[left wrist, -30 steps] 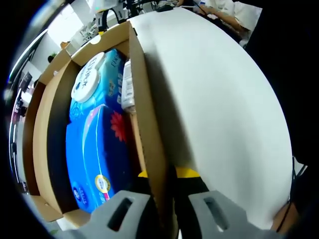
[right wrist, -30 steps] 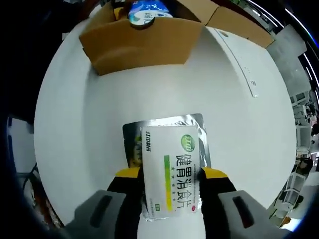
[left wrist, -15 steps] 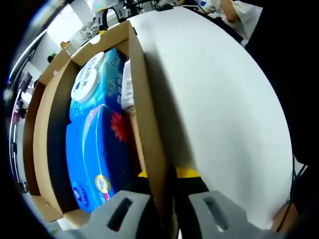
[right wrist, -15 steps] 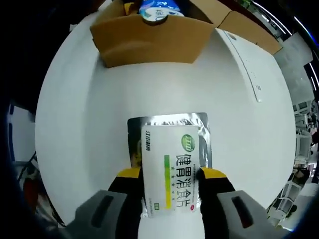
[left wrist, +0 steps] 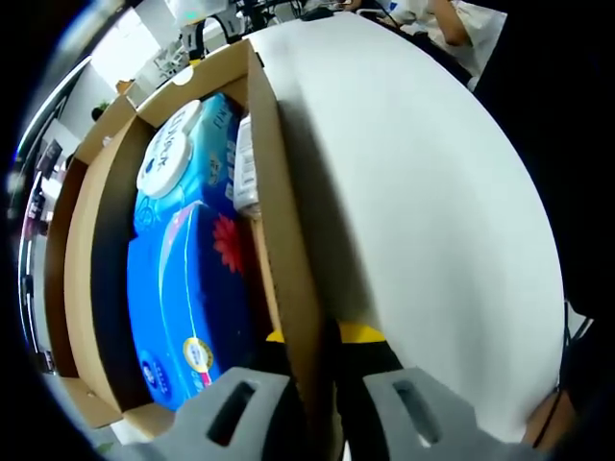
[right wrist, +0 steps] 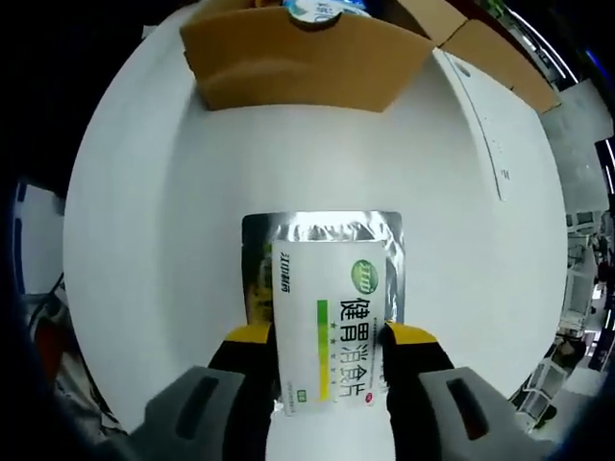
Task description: Operate the shoe box by opening the lid, removing the specified soft item, and placing it in the target area until the item is outside and the box remains undamaged.
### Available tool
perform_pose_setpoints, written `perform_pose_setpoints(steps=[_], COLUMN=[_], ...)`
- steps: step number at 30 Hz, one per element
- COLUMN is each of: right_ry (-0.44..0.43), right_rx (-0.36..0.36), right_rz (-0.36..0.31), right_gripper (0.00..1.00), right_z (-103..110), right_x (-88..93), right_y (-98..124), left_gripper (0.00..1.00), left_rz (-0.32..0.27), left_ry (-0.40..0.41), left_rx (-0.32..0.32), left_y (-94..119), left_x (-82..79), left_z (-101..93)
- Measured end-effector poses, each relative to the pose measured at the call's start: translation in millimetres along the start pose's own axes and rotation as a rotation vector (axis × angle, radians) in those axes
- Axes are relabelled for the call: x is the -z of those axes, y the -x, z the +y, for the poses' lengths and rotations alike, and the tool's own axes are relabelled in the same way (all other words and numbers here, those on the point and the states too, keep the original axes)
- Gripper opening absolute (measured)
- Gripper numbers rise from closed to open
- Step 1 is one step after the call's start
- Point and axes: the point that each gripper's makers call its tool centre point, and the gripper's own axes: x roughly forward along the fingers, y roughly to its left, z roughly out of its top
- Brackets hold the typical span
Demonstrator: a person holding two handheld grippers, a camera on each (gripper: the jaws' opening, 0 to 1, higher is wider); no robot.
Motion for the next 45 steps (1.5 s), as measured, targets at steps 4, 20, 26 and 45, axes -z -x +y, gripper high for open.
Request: perform_pose_setpoints(steps=[4, 20, 26, 45], right_ry=[0.004, -0.128, -0.095, -0.113], right_rx=[0.016, 0.093, 0.113, 0.183], right_rz=[-0.007, -0.362, -0.479, -0.601], right_gripper=[0.47, 0.58, 0.61, 0.61], right_z=[-4, -10, -12, -35], right_x=[0.1, -101.9, -151.1, -216.9], right_y=[2, 80, 113, 153], left_gripper=[0.05, 0.05, 0.05, 0.05], left_rz=[0.001, 0.003, 0.007, 0.001], left_ry=[0.000, -0.001, -0.002, 0.000], left_rx=[-0.001, -0.001, -0.004, -0.004], left_y=[0, 0, 0, 1], left_x=[0.0, -0.5, -0.1, 0.6], left_z=[-0.7, 2.0, 1.3, -3.1])
